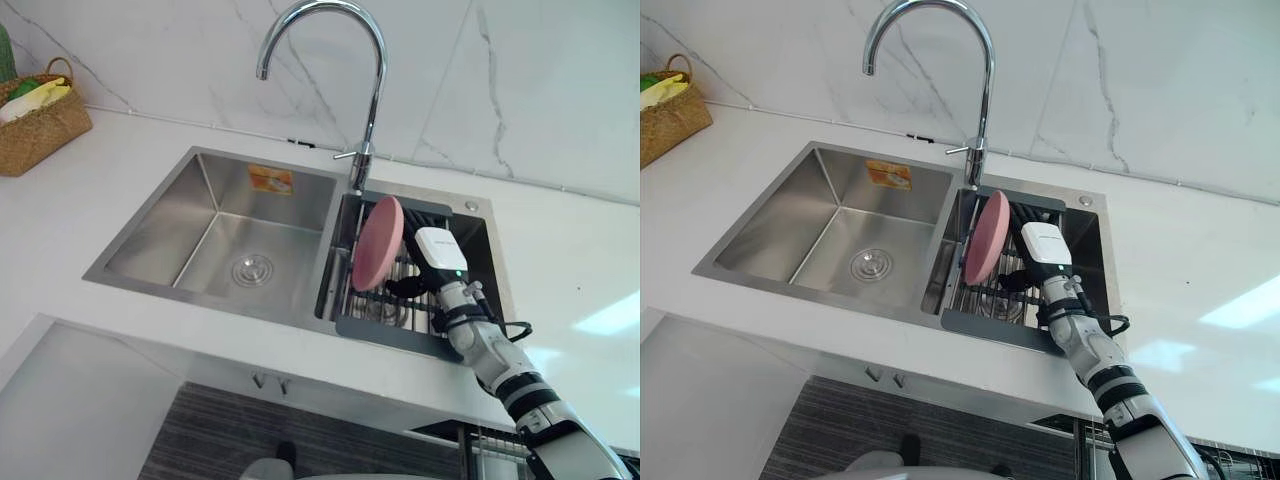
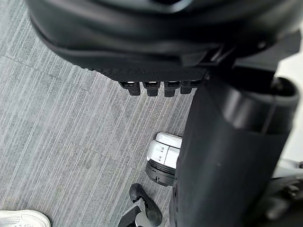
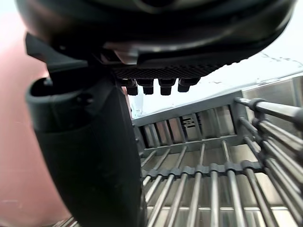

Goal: Walk over to the sink, pick up the cup, carry it to the dishwasher, place the cup inside the dishwasher, then close the dishwasher door

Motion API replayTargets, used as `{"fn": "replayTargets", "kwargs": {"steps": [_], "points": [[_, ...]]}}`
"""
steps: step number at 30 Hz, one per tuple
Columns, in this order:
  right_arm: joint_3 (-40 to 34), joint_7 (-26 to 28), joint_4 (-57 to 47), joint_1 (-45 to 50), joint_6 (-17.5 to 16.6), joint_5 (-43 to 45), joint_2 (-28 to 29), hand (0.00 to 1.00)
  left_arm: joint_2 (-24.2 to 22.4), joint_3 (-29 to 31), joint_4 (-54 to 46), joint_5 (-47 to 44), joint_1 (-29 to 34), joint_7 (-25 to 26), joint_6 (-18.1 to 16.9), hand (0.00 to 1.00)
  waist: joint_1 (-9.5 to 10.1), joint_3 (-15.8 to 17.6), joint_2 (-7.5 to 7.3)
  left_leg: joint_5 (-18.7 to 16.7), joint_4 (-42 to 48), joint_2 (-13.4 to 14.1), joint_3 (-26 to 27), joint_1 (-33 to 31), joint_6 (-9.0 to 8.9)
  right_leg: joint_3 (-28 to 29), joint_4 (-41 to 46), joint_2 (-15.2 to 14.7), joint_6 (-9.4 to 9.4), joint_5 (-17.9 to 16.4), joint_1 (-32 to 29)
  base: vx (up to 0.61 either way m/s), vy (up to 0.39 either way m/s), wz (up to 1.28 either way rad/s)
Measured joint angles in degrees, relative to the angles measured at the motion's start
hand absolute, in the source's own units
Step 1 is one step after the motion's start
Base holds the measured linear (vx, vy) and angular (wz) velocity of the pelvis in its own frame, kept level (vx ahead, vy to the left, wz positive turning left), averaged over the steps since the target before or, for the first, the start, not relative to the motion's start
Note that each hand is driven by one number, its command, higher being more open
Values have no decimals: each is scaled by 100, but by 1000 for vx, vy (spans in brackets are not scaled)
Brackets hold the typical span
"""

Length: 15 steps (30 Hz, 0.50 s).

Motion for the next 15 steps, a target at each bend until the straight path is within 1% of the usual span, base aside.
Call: {"fn": "replayTargets", "kwargs": {"steps": [7, 10, 15], "points": [[-209, 0, -67, 63, 29, 7, 0, 100, -16, 0, -2, -47, -11, 7, 46, 100, -6, 24, 65, 0, 0, 1, 50, 21, 0, 50, 0, -2, -6, 21, -2, 2, 1, -2], [-276, 0, -127, 109, 177, 40, 0, 100, -21, 0, -3, -47, -16, 16, 64, 100, -6, 21, 95, 0, 0, 3, 80, 20, 0, 84, 0, -1, -12, 32, -21, 0, 4, -6], [-600, -72, -284, 242, 410, 526, 1, 100, -43, 1, -3, -46, -14, 57, 95, 100, -21, 8, 142, 1, 0, 3, 132, 22, 1, 135, 0, -3, -17, 53, -44, 1, 6, -5]]}}
